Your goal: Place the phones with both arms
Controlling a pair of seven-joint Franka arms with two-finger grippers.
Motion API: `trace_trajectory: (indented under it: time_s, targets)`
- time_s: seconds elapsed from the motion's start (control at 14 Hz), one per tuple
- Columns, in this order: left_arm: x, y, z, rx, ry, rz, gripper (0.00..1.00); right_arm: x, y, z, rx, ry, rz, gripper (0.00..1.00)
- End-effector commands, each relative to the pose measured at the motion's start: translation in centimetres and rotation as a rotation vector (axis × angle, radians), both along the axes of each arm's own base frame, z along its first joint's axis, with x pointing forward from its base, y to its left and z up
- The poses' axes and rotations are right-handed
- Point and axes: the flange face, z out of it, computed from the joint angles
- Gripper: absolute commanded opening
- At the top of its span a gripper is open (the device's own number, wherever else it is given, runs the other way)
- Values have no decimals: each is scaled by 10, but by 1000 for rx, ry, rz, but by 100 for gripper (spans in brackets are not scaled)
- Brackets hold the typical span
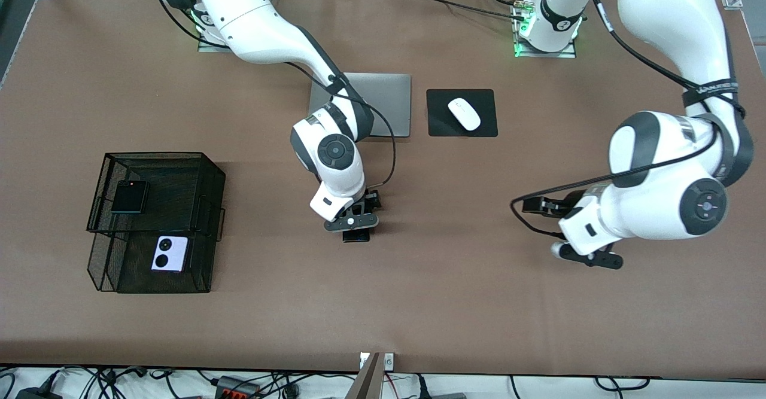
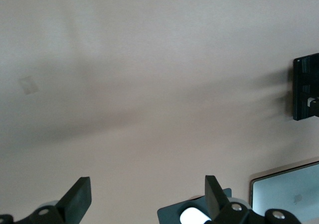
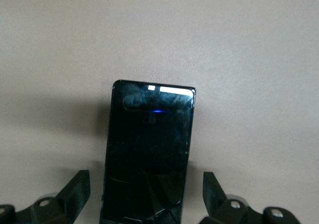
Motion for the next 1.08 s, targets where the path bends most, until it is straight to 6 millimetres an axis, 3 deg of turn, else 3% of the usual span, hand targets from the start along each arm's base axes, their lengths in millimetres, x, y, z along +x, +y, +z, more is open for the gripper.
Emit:
trace_trajectory:
  time_s: [0.0, 0.29, 0.43, 0.57, 1.0]
  targets:
    - [1, 31, 7, 13, 3, 8, 100, 5, 5, -12, 8, -37, -33, 100]
    - [-4, 74, 1, 9, 75, 62, 100, 6, 0, -18, 11, -23, -75, 100]
    - [-7, 110, 7, 43, 74, 89, 100, 5, 1, -21, 14, -23, -108, 100]
    - [-16, 127, 20, 44, 71, 97, 100, 5, 1, -21, 15, -23, -110, 100]
    - [-54, 119, 69, 200, 29, 148, 100, 5, 1, -26, 13, -20, -107, 100]
